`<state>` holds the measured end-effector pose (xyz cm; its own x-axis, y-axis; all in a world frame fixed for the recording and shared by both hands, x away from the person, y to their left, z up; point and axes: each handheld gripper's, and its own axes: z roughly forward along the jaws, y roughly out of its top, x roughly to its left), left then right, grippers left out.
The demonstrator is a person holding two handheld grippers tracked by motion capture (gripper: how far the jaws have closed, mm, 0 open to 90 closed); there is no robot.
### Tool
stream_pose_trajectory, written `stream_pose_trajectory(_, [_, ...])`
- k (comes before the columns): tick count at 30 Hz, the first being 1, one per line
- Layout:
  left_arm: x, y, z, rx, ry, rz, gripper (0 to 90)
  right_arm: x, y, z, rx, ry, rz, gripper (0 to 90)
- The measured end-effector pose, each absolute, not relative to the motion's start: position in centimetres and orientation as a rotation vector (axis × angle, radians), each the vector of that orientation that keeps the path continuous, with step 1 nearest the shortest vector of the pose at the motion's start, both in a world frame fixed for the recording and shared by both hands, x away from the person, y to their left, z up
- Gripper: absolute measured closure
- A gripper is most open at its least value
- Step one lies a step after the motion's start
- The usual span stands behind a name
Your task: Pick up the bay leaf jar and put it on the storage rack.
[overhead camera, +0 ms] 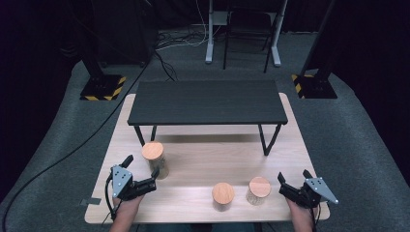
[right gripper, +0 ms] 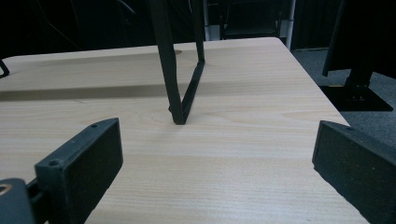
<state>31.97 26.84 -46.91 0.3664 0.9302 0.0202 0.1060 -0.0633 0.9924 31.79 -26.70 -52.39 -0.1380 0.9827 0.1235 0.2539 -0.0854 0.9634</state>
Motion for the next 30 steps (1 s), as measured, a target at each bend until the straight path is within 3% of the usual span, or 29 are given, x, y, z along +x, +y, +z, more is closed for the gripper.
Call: stream_pose_trajectory(30, [34.5,24.9,-46.7,1.48,1.008,0.912,0.4,31.7,-26.7,-52.4,1.39,1.459,1.287,1.0])
